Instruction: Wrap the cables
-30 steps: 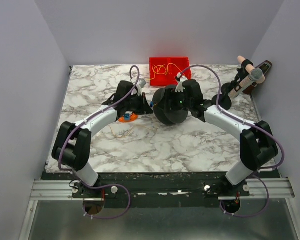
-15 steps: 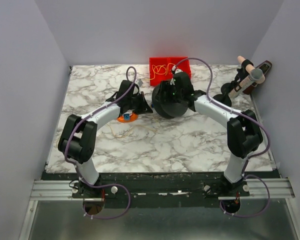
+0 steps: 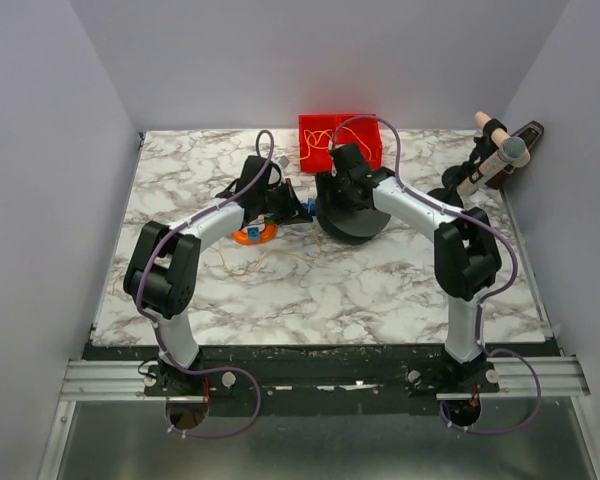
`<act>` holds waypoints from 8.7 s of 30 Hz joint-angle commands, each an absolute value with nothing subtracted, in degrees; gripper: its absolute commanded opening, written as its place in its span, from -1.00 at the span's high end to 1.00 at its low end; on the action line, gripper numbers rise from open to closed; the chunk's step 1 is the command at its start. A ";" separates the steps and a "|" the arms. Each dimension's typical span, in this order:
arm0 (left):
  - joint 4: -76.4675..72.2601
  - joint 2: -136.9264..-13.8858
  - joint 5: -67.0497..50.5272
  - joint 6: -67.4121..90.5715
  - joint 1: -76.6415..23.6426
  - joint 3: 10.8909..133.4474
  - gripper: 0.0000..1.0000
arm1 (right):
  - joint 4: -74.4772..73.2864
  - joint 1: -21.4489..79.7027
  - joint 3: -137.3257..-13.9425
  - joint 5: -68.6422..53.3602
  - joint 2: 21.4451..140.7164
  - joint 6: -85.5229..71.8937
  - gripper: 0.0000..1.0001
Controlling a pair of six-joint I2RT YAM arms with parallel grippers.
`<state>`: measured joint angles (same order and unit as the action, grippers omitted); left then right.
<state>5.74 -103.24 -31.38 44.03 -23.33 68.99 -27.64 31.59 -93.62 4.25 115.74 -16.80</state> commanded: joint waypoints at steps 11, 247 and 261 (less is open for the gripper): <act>2.02 -102.92 -35.95 48.77 -24.70 64.43 1.00 | -41.83 31.64 -93.34 -0.27 114.43 -11.96 0.65; 45.88 -80.94 -35.68 -63.46 -25.23 86.84 -0.97 | -46.80 42.20 -89.16 -38.38 69.25 -11.59 0.99; 57.72 -80.33 -43.33 -94.70 -18.81 86.31 -0.77 | -23.56 36.65 -70.41 -46.95 80.77 -22.14 0.99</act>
<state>48.80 -81.23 -38.44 -74.63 -19.25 85.41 -32.91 37.54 -73.95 -44.69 81.10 -16.45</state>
